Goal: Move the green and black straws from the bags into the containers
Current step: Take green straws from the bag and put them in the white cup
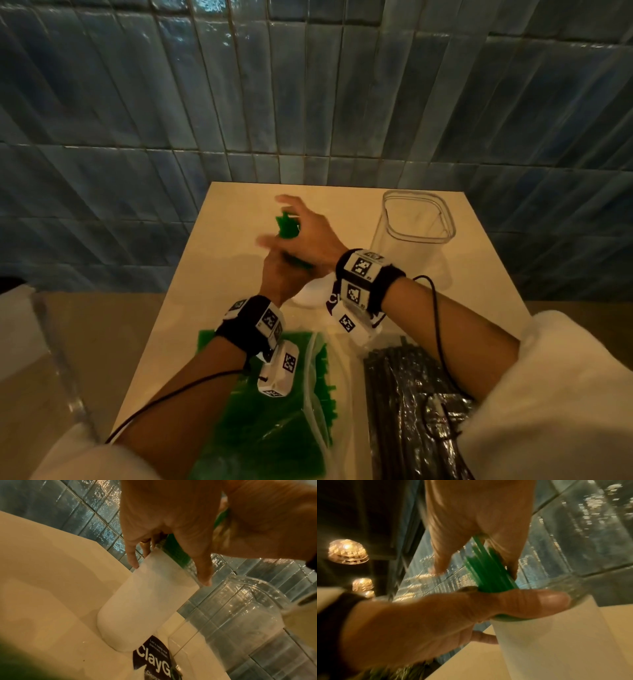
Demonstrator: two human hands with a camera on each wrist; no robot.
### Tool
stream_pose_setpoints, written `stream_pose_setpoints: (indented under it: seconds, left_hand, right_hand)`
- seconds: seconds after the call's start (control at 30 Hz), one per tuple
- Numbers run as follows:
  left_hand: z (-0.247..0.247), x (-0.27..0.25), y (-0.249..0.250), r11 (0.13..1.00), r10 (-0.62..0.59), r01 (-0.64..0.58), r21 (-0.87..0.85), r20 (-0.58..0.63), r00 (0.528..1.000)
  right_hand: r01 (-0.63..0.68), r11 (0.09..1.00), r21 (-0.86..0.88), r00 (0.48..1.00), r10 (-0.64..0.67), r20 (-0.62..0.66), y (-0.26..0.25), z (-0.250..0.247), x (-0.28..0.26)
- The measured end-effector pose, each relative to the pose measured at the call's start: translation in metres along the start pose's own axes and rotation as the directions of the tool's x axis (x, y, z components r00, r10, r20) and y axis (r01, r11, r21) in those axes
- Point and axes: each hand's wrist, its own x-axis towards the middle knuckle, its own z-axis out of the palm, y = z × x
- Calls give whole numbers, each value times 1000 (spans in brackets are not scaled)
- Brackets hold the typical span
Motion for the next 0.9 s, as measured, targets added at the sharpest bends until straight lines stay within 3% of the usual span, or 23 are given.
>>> stream_pose_setpoints:
  seconds: [0.07,0.2,0.27,0.33,0.4,0.47,0.57,0.63,0.7,0.73,0.77,0.83,0.9]
  left_hand:
    - [-2,-2,0,997,77,-78,21,8,997]
    - [-3,-2,-8,996,-77,71,-57,-104,992]
    - [-2,0,-3,999,-35,34,-15,-69,997]
    - [-2,0,1,1000,0,0,26,-11,1000]
    - [-3,-3,-3,999,-43,43,27,13,999]
    - [-7,-12,-9,981,-192,192,2,-17,981]
    - [-5,-49,-23,954,-298,300,10,-89,950]
    - [0,-87,-29,920,-391,391,29,-16,920]
    - [12,-120,-37,836,-542,505,214,184,820]
    - [18,-134,-40,799,-587,498,337,255,768]
    - [25,-146,-46,774,-603,467,427,274,749]
    - [36,-163,-55,770,-571,413,485,236,786]
    - [40,-169,-61,810,-509,371,455,229,829]
  right_hand:
    - [71,987,-146,996,-63,60,3,8,-1]
    - [126,978,-166,984,-144,-100,1,9,2]
    - [134,977,-163,983,-152,-103,-3,4,4]
    - [114,979,-169,993,-118,-11,-8,0,2]
    - [97,983,-158,995,-98,-1,-8,-6,-5]
    - [131,984,-117,976,-149,-160,-6,-16,-20]
    - [213,977,-5,862,-190,-470,10,-29,-55]
    - [140,990,29,863,-108,-493,30,-28,-78]
    - [-9,1000,14,947,14,-320,56,-15,-97]
    - [-71,997,-27,983,65,-174,67,-6,-106]
    - [-116,989,-88,993,116,-5,75,4,-115]
    - [-124,964,-236,939,190,285,84,26,-131]
    - [-86,947,-309,878,218,425,89,45,-143]
